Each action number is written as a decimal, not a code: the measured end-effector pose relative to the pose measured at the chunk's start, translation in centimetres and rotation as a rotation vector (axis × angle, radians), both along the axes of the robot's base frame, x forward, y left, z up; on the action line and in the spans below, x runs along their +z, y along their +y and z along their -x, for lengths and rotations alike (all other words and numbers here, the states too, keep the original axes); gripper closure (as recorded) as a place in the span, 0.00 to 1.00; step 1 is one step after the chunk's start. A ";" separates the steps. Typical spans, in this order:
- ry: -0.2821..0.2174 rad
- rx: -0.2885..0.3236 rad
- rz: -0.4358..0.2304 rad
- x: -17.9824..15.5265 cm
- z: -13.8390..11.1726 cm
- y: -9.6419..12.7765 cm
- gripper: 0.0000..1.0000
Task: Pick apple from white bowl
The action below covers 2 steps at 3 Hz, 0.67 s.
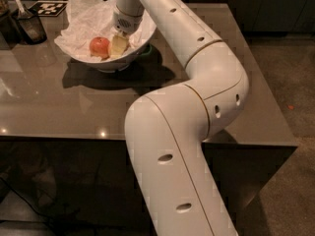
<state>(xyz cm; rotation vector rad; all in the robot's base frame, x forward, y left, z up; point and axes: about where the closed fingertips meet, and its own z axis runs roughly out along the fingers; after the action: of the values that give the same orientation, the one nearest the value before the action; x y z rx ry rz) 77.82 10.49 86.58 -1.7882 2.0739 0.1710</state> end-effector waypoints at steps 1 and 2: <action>-0.038 0.013 0.029 1.4 0.5 0.5 0.82; -0.074 0.011 0.028 2.5 0.9 0.6 1.00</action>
Offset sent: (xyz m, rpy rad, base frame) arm -0.0350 0.0027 0.0362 -0.0266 -0.1215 0.0047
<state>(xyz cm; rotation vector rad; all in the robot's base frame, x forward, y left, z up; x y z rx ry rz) 76.97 11.10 89.07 -1.7951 2.0243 0.0786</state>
